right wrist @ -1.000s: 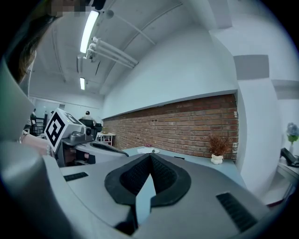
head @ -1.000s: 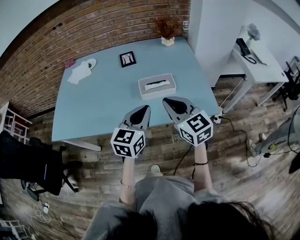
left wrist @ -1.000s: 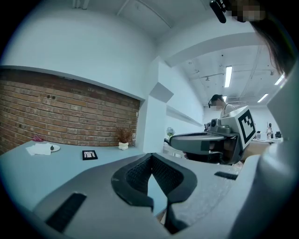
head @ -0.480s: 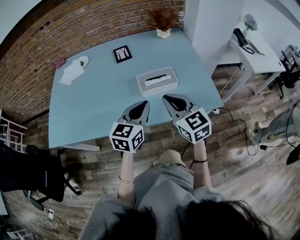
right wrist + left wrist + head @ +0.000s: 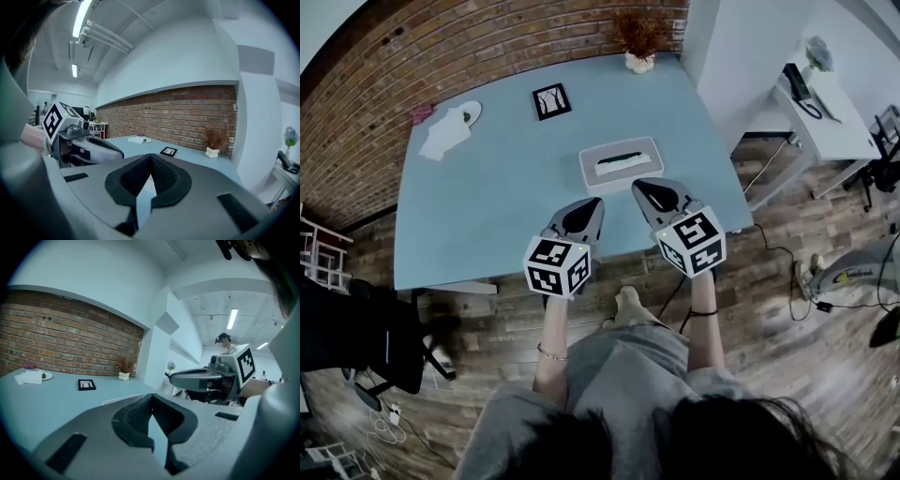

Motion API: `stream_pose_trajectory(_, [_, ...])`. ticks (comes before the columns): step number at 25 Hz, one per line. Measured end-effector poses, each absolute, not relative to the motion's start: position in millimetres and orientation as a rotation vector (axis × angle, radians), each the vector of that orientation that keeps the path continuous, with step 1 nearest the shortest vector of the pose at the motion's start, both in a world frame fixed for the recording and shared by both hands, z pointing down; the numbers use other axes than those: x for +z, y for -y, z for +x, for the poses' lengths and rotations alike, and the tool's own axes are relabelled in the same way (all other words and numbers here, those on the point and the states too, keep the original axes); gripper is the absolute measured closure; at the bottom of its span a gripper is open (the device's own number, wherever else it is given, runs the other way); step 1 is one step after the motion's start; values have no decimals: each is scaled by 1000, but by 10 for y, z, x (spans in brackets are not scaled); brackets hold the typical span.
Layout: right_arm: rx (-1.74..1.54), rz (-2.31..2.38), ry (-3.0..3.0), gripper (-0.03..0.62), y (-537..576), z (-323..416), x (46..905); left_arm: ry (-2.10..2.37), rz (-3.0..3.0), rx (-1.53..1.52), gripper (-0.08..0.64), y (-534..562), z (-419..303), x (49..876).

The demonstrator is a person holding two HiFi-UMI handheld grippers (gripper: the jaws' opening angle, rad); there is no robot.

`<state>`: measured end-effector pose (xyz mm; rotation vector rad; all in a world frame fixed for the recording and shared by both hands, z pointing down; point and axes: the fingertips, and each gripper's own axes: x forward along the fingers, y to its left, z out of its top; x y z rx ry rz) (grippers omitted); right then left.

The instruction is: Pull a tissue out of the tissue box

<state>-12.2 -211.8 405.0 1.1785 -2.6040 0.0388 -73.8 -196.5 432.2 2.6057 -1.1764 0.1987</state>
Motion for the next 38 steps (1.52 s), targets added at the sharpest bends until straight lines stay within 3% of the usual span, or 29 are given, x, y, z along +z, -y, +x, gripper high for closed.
stream_pose_trajectory(26, [43, 665, 2386, 589, 3064, -148, 4931, 1189, 2385, 282, 557, 2759, -550, 4931])
stream_pose_trajectory(29, [8, 584, 2323, 527, 3098, -154, 5076, 1169, 2372, 278, 557, 2777, -548, 4995])
stream_pose_trajectory(38, [-84, 416, 2161, 465, 3212, -186, 5350, 1119, 2344, 281, 557, 2821, -553, 5141])
